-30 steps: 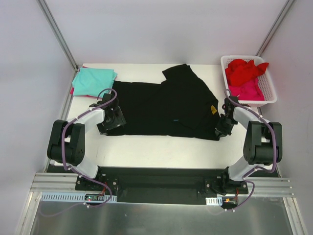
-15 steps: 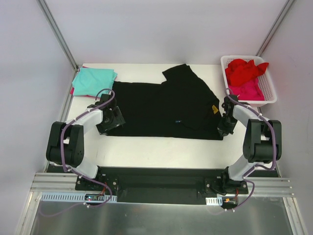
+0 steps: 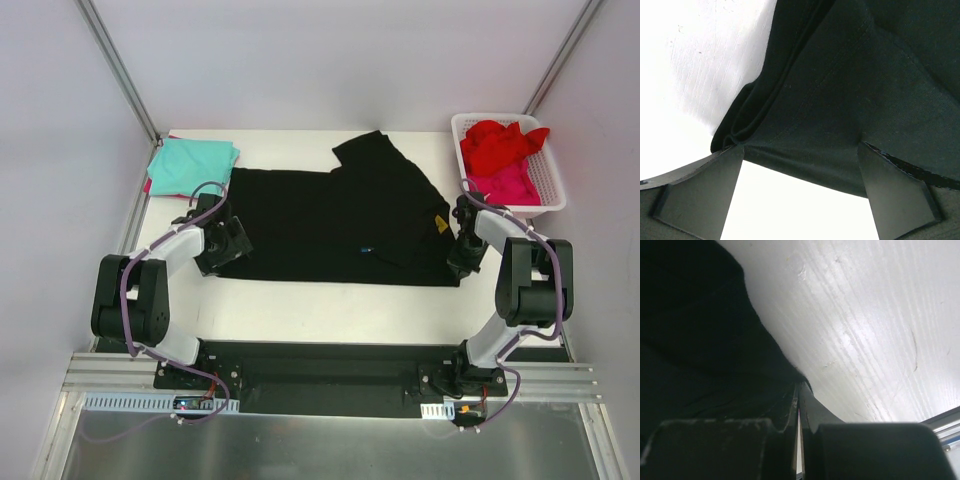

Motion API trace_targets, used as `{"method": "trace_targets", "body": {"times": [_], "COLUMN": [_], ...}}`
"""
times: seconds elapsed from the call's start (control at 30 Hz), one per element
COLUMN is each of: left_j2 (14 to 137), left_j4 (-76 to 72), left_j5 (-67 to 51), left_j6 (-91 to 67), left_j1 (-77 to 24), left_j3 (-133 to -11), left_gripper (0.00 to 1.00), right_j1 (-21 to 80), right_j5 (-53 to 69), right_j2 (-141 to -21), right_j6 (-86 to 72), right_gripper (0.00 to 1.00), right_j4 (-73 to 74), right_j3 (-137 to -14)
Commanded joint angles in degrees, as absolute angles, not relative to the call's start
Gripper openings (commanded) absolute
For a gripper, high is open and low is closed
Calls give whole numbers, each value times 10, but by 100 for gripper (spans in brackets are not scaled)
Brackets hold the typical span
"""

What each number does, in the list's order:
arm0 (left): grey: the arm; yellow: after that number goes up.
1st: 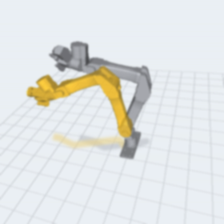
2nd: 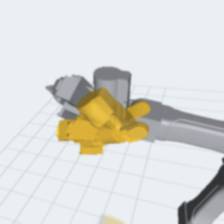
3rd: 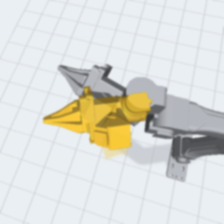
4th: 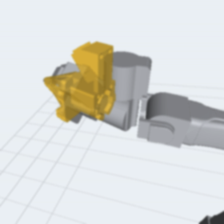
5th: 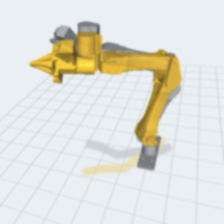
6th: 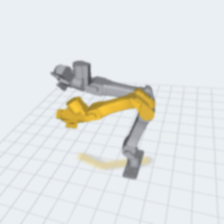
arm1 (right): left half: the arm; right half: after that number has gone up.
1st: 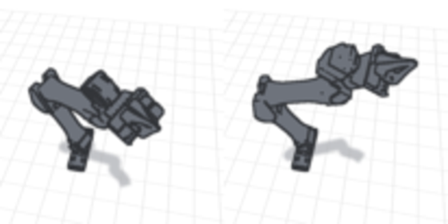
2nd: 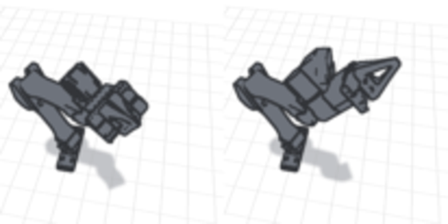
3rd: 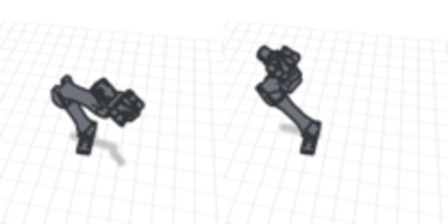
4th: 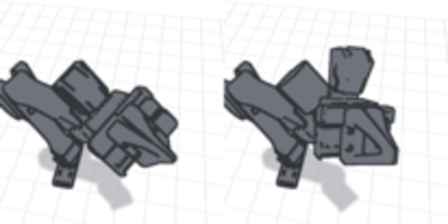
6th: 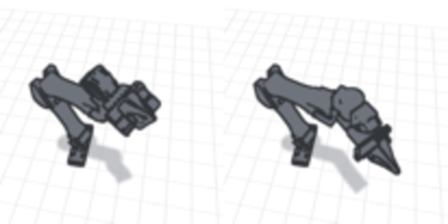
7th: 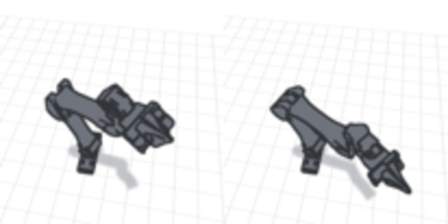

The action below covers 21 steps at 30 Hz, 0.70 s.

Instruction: Fold and stack the t-shirts

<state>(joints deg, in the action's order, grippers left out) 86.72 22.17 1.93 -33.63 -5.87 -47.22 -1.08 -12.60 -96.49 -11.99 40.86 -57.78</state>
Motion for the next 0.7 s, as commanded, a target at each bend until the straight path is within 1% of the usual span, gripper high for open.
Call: {"method": "trace_targets", "body": {"times": [0.0, 0.13, 0.3, 0.4, 0.5, 0.6, 0.67], "left_j2": [872, 850, 819, 768, 736, 731, 732], "left_j4": [241, 249, 302, 348, 387, 424, 430], "left_j5": [45, 50, 81, 98, 99, 87, 92], "left_j6": [-318, -316, -305, -305, -308, -308, -309], "left_j1": [-43, -44, -47, -64, -81, -96, -113], "left_j3": [-450, -456, -490, -528, -576, -626, -651], "left_gripper": [99, 99, 99, 99, 99, 99, 99], "right_j1": [-19, -18, -16, -12, -10, -2, 15], "right_j5": [-214, -224, -222, -191, -121, -74, -14], "right_j2": [-948, -891, -828, -792, -762, -741, -734], "right_j6": [-117, -113, -108, -107, -117, -127, -129], "right_gripper": [1, 2, 4, 5, 6, 9, 10], "right_j4": [439, 472, 522, 539, 534, 519, 501], "right_j3": [-579, -598, -650, -680, -689, -687, -677]}}
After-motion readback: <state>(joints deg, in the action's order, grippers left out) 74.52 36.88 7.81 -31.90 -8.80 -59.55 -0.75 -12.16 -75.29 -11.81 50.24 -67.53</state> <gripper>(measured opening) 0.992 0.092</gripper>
